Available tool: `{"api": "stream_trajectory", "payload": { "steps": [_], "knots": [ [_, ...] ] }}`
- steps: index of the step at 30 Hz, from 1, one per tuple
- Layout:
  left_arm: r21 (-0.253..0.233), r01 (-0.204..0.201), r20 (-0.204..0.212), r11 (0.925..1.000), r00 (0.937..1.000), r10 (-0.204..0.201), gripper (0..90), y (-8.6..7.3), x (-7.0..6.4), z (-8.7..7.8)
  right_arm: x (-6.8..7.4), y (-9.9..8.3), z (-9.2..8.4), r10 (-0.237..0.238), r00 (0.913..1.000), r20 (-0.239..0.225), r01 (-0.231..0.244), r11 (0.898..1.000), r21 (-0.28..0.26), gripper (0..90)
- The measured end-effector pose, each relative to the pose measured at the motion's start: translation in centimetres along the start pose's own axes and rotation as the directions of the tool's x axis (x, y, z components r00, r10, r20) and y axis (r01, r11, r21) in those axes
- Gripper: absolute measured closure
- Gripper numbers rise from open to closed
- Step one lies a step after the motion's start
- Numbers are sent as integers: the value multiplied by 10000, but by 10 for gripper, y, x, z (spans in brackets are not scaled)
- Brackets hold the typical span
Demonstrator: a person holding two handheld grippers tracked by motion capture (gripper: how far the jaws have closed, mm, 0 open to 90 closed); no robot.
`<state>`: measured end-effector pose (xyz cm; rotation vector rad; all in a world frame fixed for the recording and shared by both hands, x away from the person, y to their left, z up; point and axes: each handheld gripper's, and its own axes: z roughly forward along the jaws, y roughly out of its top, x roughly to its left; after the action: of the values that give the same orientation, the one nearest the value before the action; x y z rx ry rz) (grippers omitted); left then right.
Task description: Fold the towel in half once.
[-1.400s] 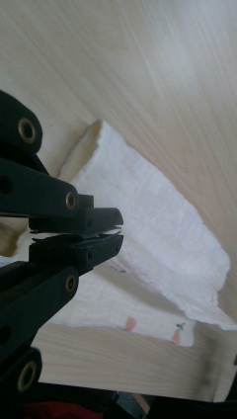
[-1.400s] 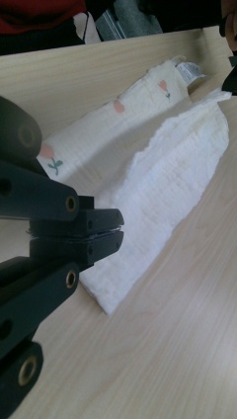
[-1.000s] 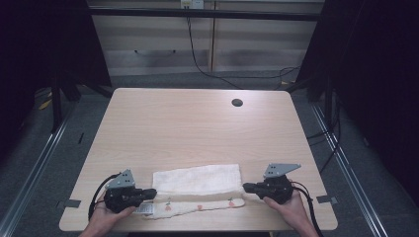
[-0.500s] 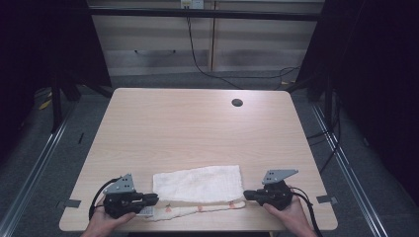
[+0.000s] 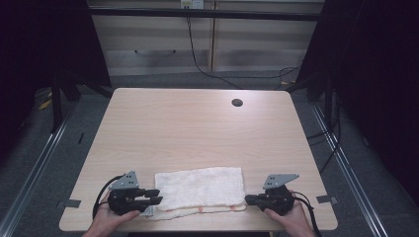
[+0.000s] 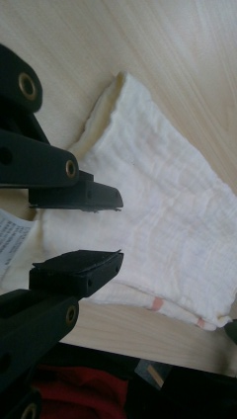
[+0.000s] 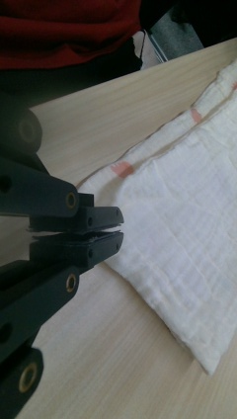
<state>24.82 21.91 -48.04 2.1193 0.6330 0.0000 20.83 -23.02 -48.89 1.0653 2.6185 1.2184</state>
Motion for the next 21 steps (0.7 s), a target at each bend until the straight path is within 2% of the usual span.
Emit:
{"api": "stream_trajectory", "payload": {
  "steps": [6,13,16,17,21],
  "knots": [
    [92,20,-31,10000,10000,-19,674,7,4,9,8,-6,-5,-69,9998,-193,71,10000,71,819],
    [510,-12,-105,9987,9999,18,691,1,3,17,10,0,-11,-27,9996,-264,16,9990,-448,798],
    [860,1,-124,9963,9999,10,694,-3,2,23,10,10,0,-216,9995,-234,205,9988,-449,805],
    [943,-102,-195,9955,9997,120,693,-4,3,24,9,14,5,-325,9991,-272,312,9985,-452,806],
    [849,-28,-209,9964,9998,46,690,-4,4,26,2,28,28,-488,9987,-159,484,9986,-234,786]
  ]
}}
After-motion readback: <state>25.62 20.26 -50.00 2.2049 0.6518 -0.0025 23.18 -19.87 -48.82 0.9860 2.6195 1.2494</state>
